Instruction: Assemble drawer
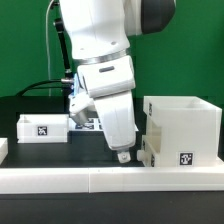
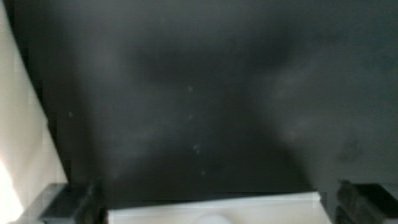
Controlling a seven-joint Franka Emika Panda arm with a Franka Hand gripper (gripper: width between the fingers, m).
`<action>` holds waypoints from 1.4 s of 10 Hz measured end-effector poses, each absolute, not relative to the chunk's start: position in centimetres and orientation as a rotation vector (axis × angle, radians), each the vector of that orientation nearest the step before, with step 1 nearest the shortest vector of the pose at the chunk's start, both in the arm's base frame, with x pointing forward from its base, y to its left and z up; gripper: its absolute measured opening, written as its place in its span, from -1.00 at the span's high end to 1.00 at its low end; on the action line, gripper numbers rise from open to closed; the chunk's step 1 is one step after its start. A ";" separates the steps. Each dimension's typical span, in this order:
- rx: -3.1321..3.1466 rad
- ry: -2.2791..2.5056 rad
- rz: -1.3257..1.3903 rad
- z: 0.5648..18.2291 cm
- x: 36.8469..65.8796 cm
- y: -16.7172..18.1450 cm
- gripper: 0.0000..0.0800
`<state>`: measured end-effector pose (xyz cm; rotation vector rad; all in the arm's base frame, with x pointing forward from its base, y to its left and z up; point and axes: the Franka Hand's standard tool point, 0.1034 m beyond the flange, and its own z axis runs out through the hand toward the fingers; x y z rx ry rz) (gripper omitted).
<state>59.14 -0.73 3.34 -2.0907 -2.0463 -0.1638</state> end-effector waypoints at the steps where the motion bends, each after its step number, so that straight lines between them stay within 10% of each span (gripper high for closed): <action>1: -2.111 -2.036 -0.166 3.2 58.5 -1.5 -0.62; 7: -2.239 -1.930 -0.117 4.6 51.7 -6.0 -0.62; 14: -2.531 -1.515 -0.065 5.4 51.2 -6.3 -0.62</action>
Offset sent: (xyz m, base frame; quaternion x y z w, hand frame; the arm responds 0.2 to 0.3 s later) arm -0.0587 -0.0201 0.0156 -0.0182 0.0140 0.0954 0.9952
